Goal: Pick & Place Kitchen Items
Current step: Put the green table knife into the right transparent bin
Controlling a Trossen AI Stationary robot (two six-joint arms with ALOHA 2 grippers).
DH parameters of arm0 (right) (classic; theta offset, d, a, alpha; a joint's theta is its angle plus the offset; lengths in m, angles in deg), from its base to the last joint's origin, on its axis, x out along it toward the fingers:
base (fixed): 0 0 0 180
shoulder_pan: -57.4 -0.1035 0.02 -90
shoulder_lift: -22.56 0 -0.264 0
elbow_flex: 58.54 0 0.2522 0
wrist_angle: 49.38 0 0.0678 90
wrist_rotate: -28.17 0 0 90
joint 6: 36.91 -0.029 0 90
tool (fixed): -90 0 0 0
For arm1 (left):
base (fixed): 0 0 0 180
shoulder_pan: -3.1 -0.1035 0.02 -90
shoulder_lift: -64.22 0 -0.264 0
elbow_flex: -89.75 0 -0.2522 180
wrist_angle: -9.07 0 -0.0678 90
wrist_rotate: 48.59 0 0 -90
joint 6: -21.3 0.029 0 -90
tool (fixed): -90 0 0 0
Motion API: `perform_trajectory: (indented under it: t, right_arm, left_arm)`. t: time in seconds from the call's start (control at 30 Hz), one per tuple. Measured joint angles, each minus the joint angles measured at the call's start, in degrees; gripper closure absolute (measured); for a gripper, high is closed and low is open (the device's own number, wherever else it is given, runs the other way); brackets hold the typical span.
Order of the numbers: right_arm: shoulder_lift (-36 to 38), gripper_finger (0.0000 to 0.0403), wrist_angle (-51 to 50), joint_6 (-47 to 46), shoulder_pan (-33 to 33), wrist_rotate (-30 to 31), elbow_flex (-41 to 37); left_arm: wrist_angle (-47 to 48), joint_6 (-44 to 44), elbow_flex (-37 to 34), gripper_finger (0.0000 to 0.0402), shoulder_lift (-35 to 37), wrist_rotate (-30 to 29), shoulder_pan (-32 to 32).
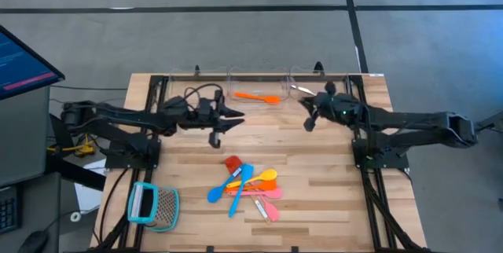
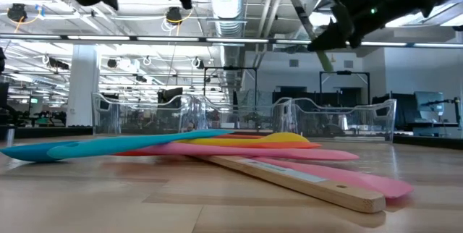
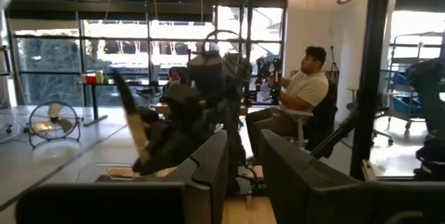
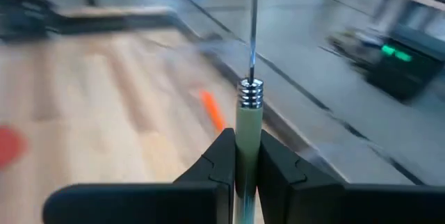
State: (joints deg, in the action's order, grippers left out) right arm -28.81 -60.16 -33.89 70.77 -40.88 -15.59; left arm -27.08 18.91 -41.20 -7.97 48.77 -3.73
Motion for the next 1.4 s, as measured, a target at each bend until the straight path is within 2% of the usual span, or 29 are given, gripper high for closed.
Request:
perform_trajectory:
  t: [0.27,0.5,0.87,0.97,1.4]
  right_arm:
    - [-0.2,0.0376,-7.5,0.6,12.1,0.6,0.3]
    - [-5.9,0.0376,-17.7,4.3,20.0,1.6,7.0]
    - [-24.7,0.0376,-39.2,8.7,24.1,3.3,21.1]
    - [-28.5,0.0376,-41.2,10.5,25.0,6.0,22.5]
    - [-36.7,0.0376,-43.4,15.4,31.2,6.0,23.2]
  left_arm:
    - [-0.3,0.0,-3.4,0.0326,4.0,-0.3,0.1]
    - [-0.3,-1.3,-3.5,0.0326,4.0,-0.3,0.1]
    - [-0.3,-1.3,-3.5,0.0326,3.9,-0.3,0.1]
    - [-0.2,-1.3,-3.5,0.0326,3.9,-0.3,0.1]
    - [0.0,-1.3,-3.5,0.0326,3.9,-0.3,0.1]
